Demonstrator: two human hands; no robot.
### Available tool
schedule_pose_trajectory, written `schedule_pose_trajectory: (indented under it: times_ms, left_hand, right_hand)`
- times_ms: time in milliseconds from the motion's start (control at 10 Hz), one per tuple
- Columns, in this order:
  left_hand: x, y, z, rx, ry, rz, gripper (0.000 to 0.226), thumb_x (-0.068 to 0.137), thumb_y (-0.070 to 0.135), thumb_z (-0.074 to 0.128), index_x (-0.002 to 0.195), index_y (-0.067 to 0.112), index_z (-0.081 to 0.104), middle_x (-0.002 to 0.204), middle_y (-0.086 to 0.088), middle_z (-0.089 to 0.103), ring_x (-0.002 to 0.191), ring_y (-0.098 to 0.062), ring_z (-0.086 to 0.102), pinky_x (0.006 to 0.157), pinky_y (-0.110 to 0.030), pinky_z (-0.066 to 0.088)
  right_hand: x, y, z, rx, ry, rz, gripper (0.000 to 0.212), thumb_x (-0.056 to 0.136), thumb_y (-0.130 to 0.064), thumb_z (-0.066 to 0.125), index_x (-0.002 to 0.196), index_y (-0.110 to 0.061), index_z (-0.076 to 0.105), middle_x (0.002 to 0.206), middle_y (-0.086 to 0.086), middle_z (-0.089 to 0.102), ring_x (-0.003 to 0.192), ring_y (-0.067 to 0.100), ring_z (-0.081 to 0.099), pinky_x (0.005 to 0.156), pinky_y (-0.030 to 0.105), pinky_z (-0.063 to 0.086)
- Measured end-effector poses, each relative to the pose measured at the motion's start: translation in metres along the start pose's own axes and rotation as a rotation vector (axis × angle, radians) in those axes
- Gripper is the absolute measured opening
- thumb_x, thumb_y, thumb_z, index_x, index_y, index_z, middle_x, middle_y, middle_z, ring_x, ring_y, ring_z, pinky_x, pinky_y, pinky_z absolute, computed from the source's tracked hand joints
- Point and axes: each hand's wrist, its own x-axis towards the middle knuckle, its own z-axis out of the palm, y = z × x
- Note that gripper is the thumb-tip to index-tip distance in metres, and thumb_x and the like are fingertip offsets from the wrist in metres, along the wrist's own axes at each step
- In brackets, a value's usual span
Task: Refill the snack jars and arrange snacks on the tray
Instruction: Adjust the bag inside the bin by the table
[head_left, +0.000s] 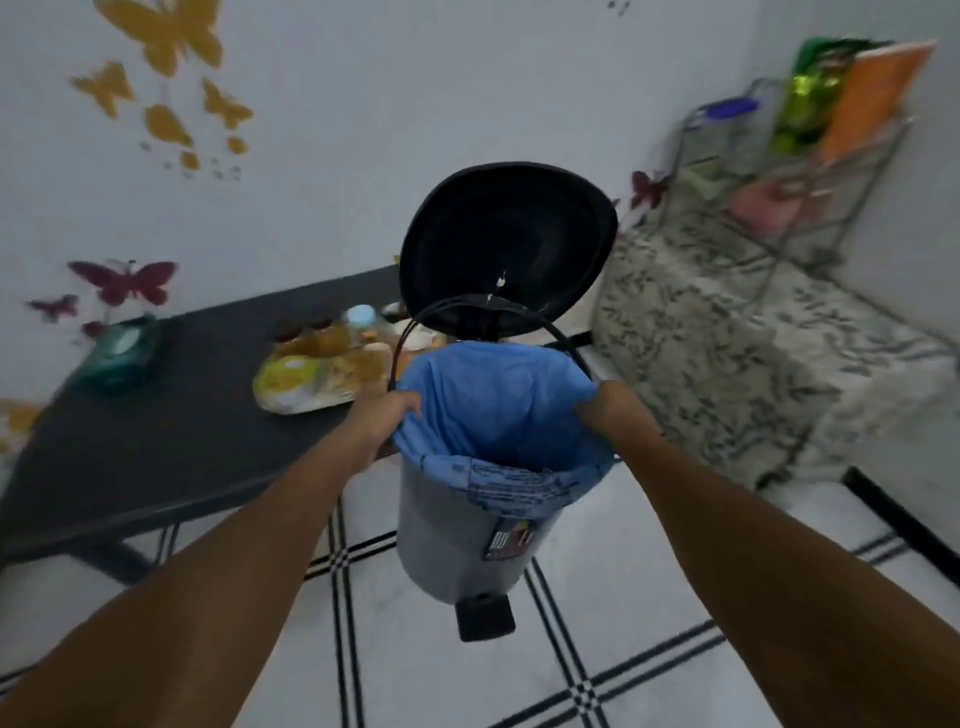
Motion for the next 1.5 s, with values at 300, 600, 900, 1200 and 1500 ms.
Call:
schedule_pose_trajectory:
  times_ms: [300,600,900,1200,1500]
  left_hand:
    - [0.089,0.072,0.251,0.090,-0.170,-0.041,0.015,0.079,0.000,0.061,0.091,0.003,0.068,0.089,-0.021,0.070,0.080,-0.033,0.067,0.068,-0.041,0.052]
    - [0.221,0.109,0.356,0.119,-0.168,-0.083,0.010,0.083,0.000,0.060,0.086,0.010,0.062,0.089,-0.014,0.067,0.074,-0.027,0.063,0.053,-0.028,0.049]
    - [0.406,0.141,0.380,-0.009,-0.115,-0.219,0.014,0.082,-0.003,0.061,0.088,0.009,0.065,0.091,-0.012,0.070,0.079,-0.028,0.065,0.055,-0.029,0.051]
    - [0.570,0.151,0.369,0.110,0.005,-0.305,0.011,0.077,0.001,0.067,0.088,0.000,0.064,0.084,-0.017,0.068,0.080,-0.032,0.065,0.065,-0.039,0.053]
    - [0.709,0.088,0.390,0.224,0.141,-0.436,0.023,0.091,0.009,0.068,0.112,-0.001,0.066,0.108,-0.021,0.071,0.100,-0.040,0.069,0.090,-0.057,0.059]
  right_hand:
    - [0.096,0.183,-0.152,0.047,0.171,0.190,0.040,0.097,-0.038,0.059,0.117,-0.004,0.061,0.109,0.015,0.065,0.102,0.035,0.065,0.076,0.038,0.049]
    - [0.248,0.222,-0.204,0.061,0.198,0.170,0.025,0.090,-0.036,0.064,0.094,-0.015,0.051,0.092,0.004,0.060,0.078,0.022,0.056,0.069,0.034,0.045]
    - [0.454,0.170,-0.206,-0.102,0.059,0.153,0.037,0.093,-0.036,0.064,0.114,-0.006,0.062,0.095,0.007,0.059,0.090,0.024,0.062,0.072,0.033,0.044]
    - [0.639,0.113,-0.181,-0.137,-0.018,0.115,0.033,0.094,-0.036,0.063,0.113,-0.009,0.064,0.111,0.015,0.067,0.103,0.035,0.065,0.074,0.036,0.043]
    - [0.837,0.101,-0.083,-0.178,-0.242,0.047,0.035,0.096,-0.035,0.059,0.117,-0.008,0.060,0.114,0.018,0.065,0.104,0.038,0.063,0.075,0.035,0.042]
